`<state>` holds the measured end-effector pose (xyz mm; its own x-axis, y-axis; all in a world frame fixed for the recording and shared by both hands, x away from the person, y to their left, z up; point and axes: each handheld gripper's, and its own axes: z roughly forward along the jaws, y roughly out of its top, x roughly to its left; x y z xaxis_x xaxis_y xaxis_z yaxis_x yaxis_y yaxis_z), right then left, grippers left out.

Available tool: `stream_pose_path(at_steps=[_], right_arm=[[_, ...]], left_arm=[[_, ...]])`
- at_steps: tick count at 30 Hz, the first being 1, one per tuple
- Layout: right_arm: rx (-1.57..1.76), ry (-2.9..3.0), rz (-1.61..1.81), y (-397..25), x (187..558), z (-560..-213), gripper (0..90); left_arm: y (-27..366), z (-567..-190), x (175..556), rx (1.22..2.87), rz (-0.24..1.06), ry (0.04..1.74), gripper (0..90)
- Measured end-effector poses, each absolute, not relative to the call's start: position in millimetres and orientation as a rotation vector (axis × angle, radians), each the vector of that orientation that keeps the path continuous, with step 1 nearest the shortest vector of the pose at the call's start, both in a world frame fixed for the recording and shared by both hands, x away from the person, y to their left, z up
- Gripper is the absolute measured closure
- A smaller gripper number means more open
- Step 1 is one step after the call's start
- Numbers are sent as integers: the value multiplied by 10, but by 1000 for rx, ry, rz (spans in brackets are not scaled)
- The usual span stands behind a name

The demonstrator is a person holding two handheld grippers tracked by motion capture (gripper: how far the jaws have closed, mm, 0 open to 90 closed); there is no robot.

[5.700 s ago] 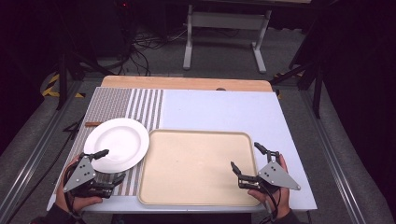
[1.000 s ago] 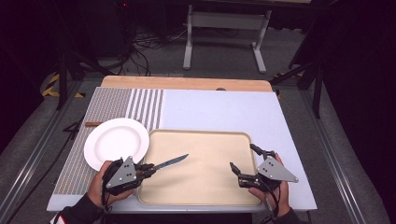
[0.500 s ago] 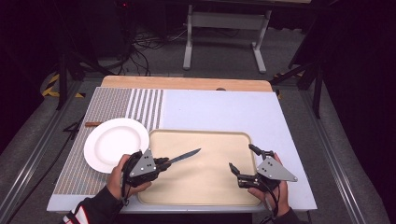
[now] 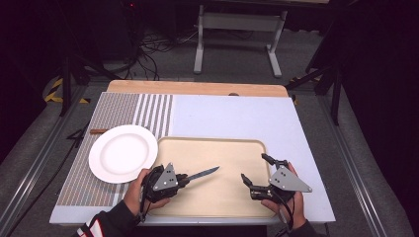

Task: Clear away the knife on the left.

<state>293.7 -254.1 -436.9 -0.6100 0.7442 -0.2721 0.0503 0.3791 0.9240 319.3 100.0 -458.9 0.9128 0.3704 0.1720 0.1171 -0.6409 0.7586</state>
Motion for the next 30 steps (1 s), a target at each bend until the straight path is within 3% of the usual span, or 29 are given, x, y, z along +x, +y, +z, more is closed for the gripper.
stream_pose_path(at_steps=[17, 23, 30], right_arm=[[698, 1931, 1243, -2566, 2951, -4374, 128], [706, 1910, 1245, -2586, 2953, -4359, 128], [712, 1916, 1234, -2584, 2963, -4365, 128]], left_arm=[[977, -4607, 3148, 2259, 357, 336, 737], [1014, -4506, 3155, 2270, 356, 258, 900], [939, -4511, 3204, 2296, 338, 170, 900]])
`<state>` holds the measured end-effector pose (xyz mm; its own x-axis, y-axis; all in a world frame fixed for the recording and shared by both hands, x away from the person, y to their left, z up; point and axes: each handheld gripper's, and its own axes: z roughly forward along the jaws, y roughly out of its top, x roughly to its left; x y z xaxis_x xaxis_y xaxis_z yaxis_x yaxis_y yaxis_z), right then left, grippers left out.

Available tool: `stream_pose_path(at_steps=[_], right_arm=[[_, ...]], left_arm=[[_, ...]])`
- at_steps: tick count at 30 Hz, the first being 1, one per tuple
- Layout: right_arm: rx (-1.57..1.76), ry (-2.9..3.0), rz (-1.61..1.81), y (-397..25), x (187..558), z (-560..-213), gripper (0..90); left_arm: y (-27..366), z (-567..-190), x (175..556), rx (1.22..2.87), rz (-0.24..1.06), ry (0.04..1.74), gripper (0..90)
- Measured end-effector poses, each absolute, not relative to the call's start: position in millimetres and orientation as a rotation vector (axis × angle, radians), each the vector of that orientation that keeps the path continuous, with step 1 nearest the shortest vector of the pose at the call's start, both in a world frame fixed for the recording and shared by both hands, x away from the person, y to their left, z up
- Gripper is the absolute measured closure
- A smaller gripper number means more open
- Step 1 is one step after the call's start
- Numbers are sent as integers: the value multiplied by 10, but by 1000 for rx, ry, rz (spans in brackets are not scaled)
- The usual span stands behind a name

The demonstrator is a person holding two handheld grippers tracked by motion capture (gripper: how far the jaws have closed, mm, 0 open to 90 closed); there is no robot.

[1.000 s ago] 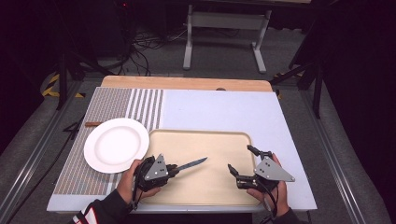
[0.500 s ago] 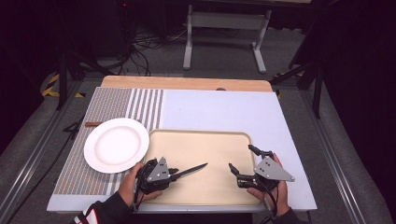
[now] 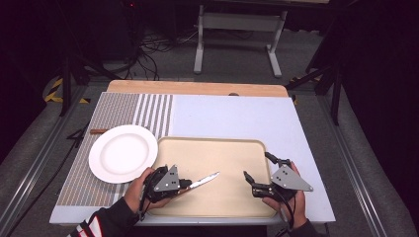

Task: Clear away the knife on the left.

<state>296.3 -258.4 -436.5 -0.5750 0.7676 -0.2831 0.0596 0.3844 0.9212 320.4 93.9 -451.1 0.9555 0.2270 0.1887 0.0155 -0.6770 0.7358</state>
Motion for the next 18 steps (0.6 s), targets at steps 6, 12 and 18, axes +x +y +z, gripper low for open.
stream_pose_path(at_steps=[6, 12, 18], right_arm=[[717, 1922, 1224, -2577, 2975, -4379, 128], [708, 1938, 1204, -2552, 2972, -4396, 128], [725, 1931, 1196, -2563, 2977, -4401, 132]], left_arm=[[734, -4555, 3225, 2346, 306, 36, 900], [573, -4636, 3273, 2432, 265, -59, 900], [507, -4667, 3300, 2459, 272, -69, 900]])
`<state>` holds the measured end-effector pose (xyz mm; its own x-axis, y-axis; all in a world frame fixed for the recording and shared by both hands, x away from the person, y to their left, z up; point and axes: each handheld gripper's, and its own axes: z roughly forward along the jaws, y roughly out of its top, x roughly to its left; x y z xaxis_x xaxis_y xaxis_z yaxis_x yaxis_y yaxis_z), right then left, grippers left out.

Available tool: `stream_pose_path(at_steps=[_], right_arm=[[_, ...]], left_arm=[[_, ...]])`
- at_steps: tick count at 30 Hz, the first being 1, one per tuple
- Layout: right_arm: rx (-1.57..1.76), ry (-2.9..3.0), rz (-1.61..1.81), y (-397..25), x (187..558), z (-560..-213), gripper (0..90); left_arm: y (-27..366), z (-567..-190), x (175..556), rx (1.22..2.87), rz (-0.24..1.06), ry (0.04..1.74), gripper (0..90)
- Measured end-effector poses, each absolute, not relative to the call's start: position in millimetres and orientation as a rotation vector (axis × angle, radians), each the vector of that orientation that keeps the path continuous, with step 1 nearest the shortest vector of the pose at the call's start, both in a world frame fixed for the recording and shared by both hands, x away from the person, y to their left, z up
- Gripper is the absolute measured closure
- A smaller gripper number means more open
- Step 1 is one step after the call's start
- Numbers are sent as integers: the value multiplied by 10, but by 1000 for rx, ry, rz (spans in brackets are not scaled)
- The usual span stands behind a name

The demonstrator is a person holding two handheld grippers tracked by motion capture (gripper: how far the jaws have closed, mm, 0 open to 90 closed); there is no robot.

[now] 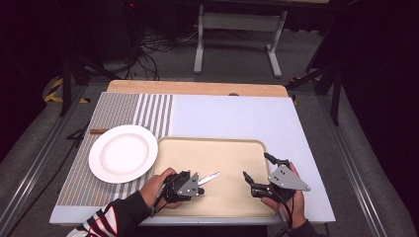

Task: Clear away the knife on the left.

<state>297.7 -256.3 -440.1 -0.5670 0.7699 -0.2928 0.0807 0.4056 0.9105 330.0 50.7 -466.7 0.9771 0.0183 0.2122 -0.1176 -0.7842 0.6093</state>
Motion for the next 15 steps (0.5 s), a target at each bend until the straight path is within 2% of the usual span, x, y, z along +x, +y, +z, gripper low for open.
stream_pose_path(at_steps=[15], right_arm=[[731, 1934, 1177, -2565, 2994, -4410, 133]], left_arm=[[592, -4650, 3419, 2487, 328, 25, 900]])
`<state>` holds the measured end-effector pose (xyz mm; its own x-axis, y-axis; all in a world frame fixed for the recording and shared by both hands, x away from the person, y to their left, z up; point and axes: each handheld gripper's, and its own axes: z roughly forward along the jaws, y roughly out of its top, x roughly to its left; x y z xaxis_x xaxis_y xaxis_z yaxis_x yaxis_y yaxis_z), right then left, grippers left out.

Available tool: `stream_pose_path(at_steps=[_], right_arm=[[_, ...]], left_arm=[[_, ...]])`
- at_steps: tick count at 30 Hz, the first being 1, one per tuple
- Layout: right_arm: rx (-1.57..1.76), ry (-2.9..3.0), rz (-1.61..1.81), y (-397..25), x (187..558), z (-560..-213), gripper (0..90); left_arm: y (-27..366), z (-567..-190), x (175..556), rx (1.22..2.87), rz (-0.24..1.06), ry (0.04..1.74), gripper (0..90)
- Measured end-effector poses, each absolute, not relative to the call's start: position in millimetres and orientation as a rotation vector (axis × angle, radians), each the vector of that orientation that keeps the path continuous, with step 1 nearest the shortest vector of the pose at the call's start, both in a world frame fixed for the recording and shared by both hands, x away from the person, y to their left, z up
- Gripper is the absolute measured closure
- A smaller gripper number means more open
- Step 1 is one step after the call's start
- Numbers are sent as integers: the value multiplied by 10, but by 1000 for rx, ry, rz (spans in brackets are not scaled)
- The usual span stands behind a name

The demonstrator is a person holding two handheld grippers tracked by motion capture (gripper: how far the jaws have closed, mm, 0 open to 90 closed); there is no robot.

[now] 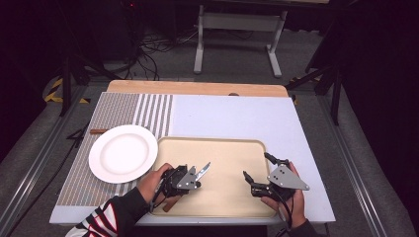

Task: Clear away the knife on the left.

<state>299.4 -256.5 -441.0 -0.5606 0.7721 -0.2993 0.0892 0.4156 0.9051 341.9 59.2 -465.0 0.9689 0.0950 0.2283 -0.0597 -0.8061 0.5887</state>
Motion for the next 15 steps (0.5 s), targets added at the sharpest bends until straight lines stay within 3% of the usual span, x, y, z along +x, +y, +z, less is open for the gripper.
stream_pose_path(at_steps=[15], right_arm=[[723, 1948, 1162, -2539, 2990, -4423, 132]], left_arm=[[763, -4644, 3407, 2505, 327, 74, 900]])
